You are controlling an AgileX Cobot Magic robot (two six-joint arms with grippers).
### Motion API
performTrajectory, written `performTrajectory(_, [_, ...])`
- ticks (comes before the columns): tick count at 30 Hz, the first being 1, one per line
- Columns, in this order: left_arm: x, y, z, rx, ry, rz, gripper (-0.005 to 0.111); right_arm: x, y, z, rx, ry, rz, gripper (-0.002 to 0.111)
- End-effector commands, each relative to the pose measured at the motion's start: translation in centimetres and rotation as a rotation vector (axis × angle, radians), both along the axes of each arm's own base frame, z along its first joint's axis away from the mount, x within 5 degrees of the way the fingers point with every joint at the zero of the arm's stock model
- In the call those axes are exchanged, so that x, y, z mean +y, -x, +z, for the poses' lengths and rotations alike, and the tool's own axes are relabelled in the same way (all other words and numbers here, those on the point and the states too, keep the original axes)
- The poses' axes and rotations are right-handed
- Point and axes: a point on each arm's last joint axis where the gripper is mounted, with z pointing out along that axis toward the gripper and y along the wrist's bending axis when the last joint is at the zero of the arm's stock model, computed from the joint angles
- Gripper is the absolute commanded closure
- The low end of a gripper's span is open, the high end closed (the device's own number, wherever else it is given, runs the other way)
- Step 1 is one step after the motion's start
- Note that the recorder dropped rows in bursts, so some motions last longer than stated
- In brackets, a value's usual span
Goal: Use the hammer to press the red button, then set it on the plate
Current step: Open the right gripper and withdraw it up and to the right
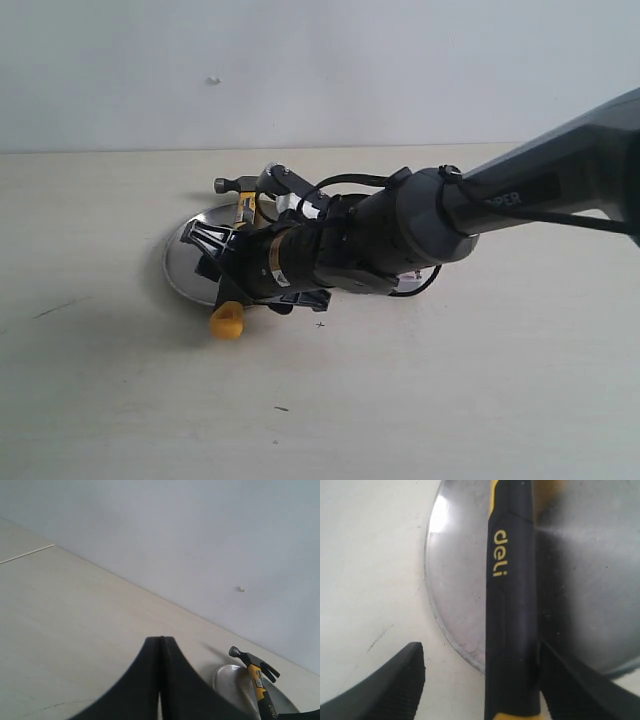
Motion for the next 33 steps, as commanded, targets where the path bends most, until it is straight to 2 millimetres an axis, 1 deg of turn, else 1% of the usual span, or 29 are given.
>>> performTrajectory(1, [0.0,0.0,0.0,-0.006,0.006,-0.001,0.107,-0.3,0.3,1.8,-0.026,0.020,-0.002,0.045])
performTrajectory(7, [0.0,0.0,0.0,-0.006,0.006,-0.001,0.107,-1.4,0.7,4.1,-0.047,0.105,-0.031,0.045])
performTrajectory(14, [0.0,0.0,0.0,-0.006,0.006,-0.001,0.107,-2.2,1.6,6.0,-0.102,0.149,0.008,0.045])
performTrajectory(17, [0.0,0.0,0.0,-0.006,0.006,-0.001,0.107,-2.5,2.4,7.0,-0.127,0.213,0.037,0.046])
performTrajectory(18, [0.0,0.0,0.0,-0.006,0.006,-0.001,0.107,-2.6,2.7,7.3,-0.134,0.249,0.049,0.048])
performTrajectory(20, [0.0,0.0,0.0,-0.006,0.006,-0.001,0.107,-3.3,3.5,7.8,-0.125,0.333,0.053,0.058])
performTrajectory(21, [0.0,0.0,0.0,-0.006,0.006,-0.001,0.107,-3.4,4.1,8.1,-0.133,0.382,0.075,0.067])
performTrajectory(24, [0.0,0.0,0.0,-0.006,0.006,-0.001,0.107,-4.3,5.8,9.4,-0.175,0.478,0.114,0.096])
performTrajectory(25, [0.0,0.0,0.0,-0.006,0.006,-0.001,0.107,-4.8,6.5,9.9,-0.190,0.490,0.122,0.104])
performTrajectory(26, [0.0,0.0,0.0,-0.006,0.006,-0.001,0.107,-5.4,7.1,10.4,-0.207,0.499,0.130,0.108])
performTrajectory(29, [0.0,0.0,0.0,-0.006,0.006,-0.001,0.107,-7.3,9.3,11.5,-0.270,0.542,0.173,0.108])
performTrajectory(33, [0.0,0.0,0.0,-0.006,0.006,-0.001,0.107,-10.2,12.8,12.9,-0.345,0.547,0.196,0.108])
